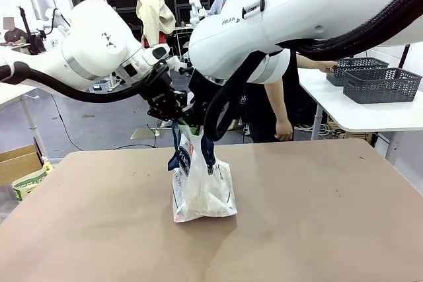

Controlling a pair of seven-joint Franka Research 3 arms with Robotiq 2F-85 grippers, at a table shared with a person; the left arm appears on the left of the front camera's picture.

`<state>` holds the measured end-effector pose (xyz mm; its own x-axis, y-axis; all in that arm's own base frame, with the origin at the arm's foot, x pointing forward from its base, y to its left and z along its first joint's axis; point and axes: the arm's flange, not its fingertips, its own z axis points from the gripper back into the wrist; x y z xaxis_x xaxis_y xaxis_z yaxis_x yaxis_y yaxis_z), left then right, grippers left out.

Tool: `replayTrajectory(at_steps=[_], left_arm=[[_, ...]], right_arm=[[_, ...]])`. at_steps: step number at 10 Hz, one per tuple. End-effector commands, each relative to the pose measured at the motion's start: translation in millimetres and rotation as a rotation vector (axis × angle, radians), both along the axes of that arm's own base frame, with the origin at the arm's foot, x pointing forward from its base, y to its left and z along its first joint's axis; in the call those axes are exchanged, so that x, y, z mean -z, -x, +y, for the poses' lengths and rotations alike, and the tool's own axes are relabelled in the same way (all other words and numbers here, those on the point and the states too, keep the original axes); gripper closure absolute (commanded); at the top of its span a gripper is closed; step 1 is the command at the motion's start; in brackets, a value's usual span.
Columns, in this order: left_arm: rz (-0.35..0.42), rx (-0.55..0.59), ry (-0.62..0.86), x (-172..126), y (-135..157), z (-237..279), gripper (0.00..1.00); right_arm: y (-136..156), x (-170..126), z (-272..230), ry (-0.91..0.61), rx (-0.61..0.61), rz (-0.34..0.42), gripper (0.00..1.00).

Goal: Transfer purchased items from the store into the shopping bag.
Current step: Move the Reusable shopping bag to the right side of the table.

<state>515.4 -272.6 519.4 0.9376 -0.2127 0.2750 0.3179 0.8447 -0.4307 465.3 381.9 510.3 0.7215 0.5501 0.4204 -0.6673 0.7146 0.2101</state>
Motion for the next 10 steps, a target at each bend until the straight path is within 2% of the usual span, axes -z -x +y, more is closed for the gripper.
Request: replayTrajectory(at_steps=[1,8,10], left_arm=[[0.022,-0.010,0.033,-3.0,-4.6,-2.4,1.00],[0.003,0.000,0.004,0.2,-0.3,-1.0,1.00],[0.016,-0.043,-0.008,-1.2,-3.1,-7.1,1.00]], right_arm=[[6.2,3.0,-6.3,-0.049,0.006,-0.021,1.00],[8.3,0.8,-4.1,-0.033,0.011,-0.010,1.00],[9.4,0.8,-1.5,-0.037,-0.002,-0.011,1.00]])
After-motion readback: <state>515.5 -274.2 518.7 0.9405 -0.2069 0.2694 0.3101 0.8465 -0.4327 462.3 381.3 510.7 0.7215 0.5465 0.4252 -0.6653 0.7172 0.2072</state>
